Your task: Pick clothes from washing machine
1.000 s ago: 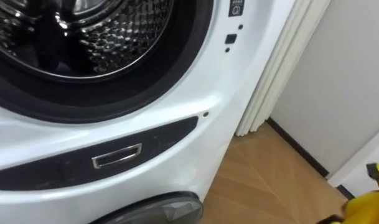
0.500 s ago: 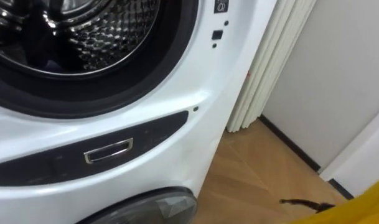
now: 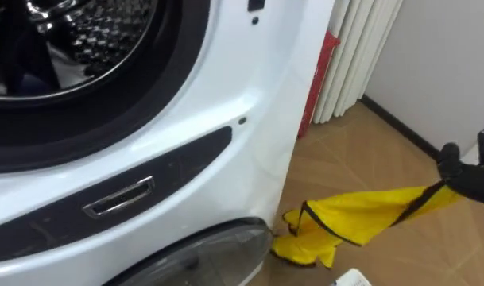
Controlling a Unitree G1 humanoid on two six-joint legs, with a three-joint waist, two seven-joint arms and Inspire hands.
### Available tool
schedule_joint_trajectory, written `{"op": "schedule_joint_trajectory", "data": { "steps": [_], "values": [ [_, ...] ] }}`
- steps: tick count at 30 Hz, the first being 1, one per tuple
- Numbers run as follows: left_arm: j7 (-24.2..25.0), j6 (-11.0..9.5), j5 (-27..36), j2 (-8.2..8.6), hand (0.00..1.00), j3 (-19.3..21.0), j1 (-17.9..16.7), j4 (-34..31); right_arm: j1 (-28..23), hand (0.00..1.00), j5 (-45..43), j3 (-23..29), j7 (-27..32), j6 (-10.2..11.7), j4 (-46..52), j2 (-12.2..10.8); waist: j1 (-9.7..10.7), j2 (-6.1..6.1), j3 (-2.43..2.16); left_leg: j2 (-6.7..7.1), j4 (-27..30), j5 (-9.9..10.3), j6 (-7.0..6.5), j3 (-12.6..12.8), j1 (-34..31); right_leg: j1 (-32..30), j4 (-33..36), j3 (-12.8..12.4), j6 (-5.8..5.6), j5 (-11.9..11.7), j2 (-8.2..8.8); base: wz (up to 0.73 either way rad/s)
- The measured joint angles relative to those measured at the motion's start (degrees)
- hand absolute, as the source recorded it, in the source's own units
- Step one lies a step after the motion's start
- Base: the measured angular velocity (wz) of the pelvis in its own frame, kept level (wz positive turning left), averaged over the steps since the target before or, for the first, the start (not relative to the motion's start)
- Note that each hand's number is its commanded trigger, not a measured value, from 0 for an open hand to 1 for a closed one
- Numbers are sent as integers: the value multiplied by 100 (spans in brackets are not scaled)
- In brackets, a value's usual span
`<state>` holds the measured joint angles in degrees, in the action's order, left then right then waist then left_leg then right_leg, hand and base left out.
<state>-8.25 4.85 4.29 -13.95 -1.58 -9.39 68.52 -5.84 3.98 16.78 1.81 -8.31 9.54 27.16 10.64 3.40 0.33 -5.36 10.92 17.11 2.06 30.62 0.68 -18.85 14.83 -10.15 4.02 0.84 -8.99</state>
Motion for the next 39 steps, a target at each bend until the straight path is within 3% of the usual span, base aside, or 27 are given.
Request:
{"op": "schedule_joint_trajectory", "data": {
  "steps": [4,6,9,12,18,29,31,34,36,39],
  "values": [
    [17,-62,308,3,0,-100,53,-17,69,100,130,6,51,94,-90,0,30,165,-15,42,77,0,0,6,-236,-341,168,-89,-11,14,7,-13],
    [22,-66,308,5,0,-217,118,-38,292,100,131,2,200,269,-465,-3,56,281,-3,93,80,-8,-14,19,-349,-544,341,-131,-13,61,16,-10],
    [122,-140,376,-4,0,-432,138,-132,567,100,0,-115,369,284,-995,-17,92,414,-3,143,84,-20,-33,37,-432,-711,545,-193,-23,148,22,-3],
    [173,-178,434,16,0,-562,134,-174,581,100,-337,-250,432,340,-1263,-169,176,474,-15,217,95,-47,-60,39,-517,-899,777,-257,-40,299,44,4],
    [231,-231,414,55,0,-550,121,-214,580,100,-487,-249,710,402,-1360,-358,163,548,-30,259,260,-57,-69,60,-748,-1162,952,-367,-79,310,54,-2],
    [310,-310,399,86,0,-538,114,-277,577,100,-725,-224,1022,575,-1284,-207,302,553,-29,312,262,-49,-133,59,-752,-1166,1015,-396,-142,284,90,0],
    [358,-350,400,93,0,-540,114,-244,587,100,-747,-219,1074,583,-1170,-204,339,522,-9,318,256,-43,-145,62,-745,-1166,1034,-405,-128,278,84,0],
    [368,-424,437,180,0,-551,115,-214,593,100,-793,-211,1169,586,-860,-68,386,458,18,353,214,-40,-152,57,-713,-1177,1097,-423,-102,298,87,0],
    [368,-438,520,236,0,-557,110,-213,688,100,-736,-208,1236,589,-703,163,459,383,28,368,200,-42,-162,52,-701,-1174,1097,-428,-115,319,100,0],
    [350,-476,519,207,0,-532,103,-191,686,100,-763,-160,1324,589,-565,240,496,171,-4,356,189,-40,-166,53,-618,-1094,1053,-449,-119,311,78,-5]
  ]
}}
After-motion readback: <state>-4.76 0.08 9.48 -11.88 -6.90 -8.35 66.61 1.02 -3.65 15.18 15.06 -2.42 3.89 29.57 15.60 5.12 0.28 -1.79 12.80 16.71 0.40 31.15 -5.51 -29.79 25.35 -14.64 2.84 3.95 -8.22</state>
